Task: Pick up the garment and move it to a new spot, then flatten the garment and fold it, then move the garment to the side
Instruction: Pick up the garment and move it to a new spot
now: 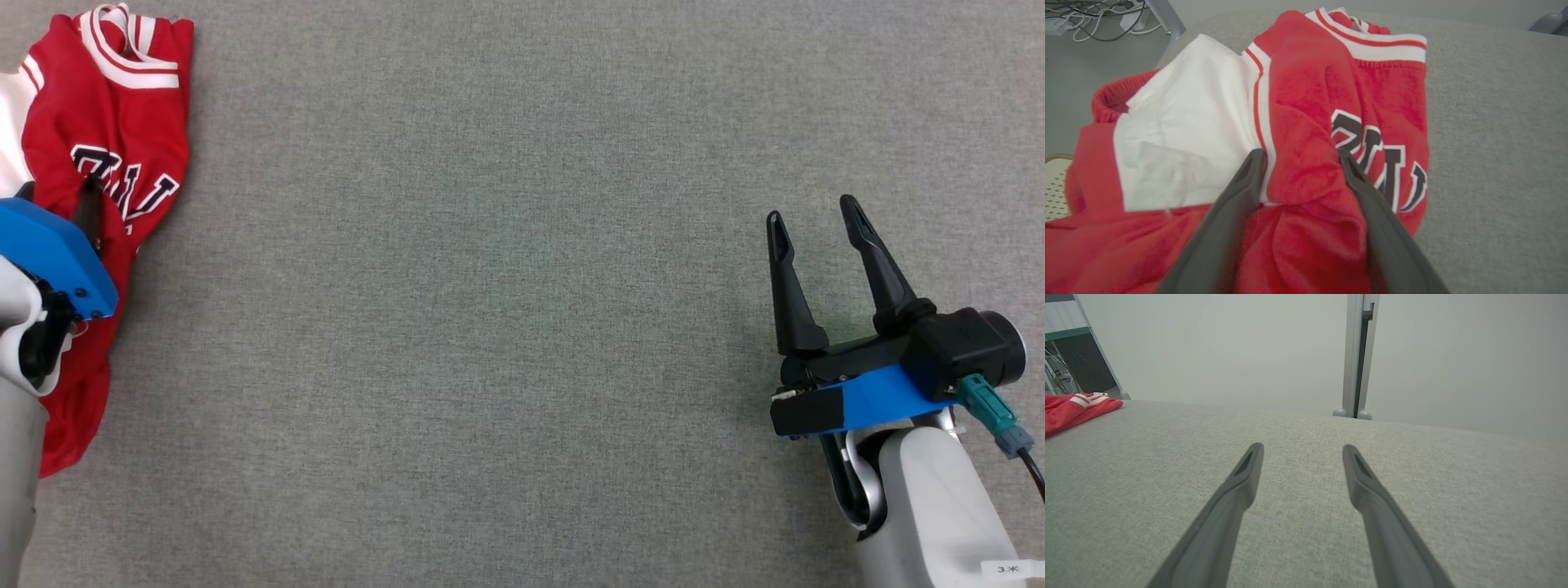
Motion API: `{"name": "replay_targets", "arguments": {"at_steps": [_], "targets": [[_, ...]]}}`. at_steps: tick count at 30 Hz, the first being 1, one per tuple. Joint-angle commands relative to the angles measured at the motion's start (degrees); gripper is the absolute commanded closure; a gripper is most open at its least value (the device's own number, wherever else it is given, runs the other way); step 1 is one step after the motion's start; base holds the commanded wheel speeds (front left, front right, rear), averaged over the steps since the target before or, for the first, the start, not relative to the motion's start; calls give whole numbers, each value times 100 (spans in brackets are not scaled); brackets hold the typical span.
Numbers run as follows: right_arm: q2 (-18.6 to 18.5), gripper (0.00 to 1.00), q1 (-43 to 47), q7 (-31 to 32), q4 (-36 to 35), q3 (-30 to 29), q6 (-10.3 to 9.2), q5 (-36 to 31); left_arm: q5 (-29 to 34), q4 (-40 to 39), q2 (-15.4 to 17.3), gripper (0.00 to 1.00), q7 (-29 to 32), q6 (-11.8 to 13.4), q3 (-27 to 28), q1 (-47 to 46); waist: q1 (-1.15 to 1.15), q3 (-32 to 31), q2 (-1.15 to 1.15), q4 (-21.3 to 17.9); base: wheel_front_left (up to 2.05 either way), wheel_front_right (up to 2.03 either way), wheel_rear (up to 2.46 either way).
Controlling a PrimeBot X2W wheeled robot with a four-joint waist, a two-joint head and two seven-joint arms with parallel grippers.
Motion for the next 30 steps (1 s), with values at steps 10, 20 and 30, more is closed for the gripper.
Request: {"name": "replay_targets", "arguments": {"at_steps": [10, 20, 30], "targets": [[-24, 0, 162, -7, 49, 82, 1, 147, 128, -5, 332, 100, -1183, 1, -318, -222, -1, -410, 0, -64, 0, 0, 0], [-24, 0, 318, -31, 301, 164, 1, 483, 577, -487, 563, 100, -2136, 134, -502, -559, -1, -1073, 0, -226, 0, 0, 0], [-24, 0, 405, -33, 331, 255, 1, 828, 959, -2054, 762, 100, -2105, 408, -664, -938, -1, -1384, 0, -688, 0, 0, 0]]}}
